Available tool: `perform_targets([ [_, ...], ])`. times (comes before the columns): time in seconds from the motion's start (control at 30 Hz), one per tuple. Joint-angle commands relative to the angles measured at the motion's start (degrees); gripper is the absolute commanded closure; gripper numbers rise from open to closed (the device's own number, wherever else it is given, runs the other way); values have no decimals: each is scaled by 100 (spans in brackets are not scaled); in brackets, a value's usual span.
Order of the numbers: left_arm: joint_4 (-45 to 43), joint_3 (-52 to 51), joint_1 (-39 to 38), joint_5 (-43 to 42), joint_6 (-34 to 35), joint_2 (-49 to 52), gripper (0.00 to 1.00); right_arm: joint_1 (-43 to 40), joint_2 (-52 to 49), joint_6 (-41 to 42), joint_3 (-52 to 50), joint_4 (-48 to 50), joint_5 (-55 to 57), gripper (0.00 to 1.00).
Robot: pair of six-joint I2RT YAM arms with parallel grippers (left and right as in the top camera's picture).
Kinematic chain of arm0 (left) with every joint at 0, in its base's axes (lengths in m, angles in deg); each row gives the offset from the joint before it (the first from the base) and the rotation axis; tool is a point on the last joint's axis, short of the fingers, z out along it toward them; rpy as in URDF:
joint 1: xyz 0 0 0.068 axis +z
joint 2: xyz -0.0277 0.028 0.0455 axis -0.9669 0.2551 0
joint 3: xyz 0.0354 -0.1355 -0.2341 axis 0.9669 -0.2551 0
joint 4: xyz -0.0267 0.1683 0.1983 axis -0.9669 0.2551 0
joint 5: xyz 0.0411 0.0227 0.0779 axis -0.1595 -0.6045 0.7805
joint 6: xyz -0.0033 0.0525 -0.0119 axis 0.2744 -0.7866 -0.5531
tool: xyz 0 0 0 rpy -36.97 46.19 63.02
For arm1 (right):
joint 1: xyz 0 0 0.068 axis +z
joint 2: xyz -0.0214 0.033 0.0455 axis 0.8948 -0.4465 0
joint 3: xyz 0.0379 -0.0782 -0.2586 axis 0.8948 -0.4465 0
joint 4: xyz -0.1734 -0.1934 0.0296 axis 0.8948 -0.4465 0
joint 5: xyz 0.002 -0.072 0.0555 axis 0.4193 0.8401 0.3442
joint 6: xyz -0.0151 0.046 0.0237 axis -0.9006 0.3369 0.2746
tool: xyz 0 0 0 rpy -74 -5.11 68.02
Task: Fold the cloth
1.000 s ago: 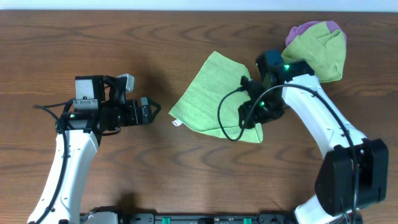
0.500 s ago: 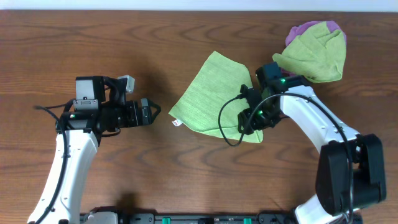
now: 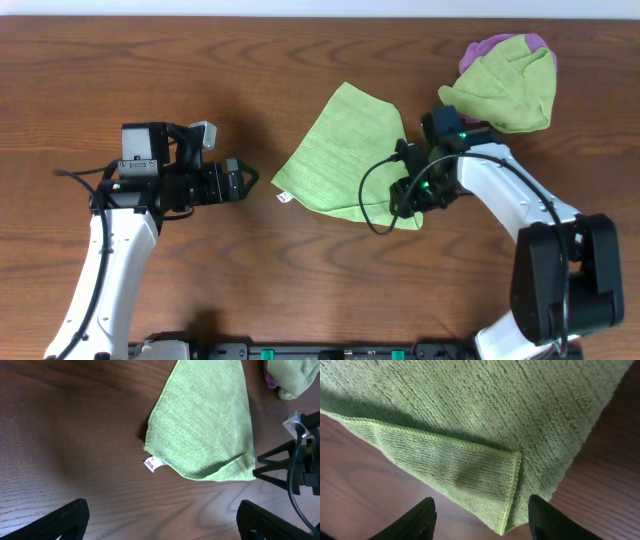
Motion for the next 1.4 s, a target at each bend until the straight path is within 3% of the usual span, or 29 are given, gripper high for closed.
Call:
perform_targets([
  [0.0,17,87,-31,17,26,31,5,-37,-28,105,-101,120,4,42],
  [1.07,20,87,-28,20,26,31,4,-37,-39,400,-352,514,-358,59],
  [1.17,22,87,-28,20,26,31,4,-37,-39,402,-363,509,-376,64],
  [1.37,22,87,-28,20,24,31,5,-37,-39,400,-426,498,-378,82],
])
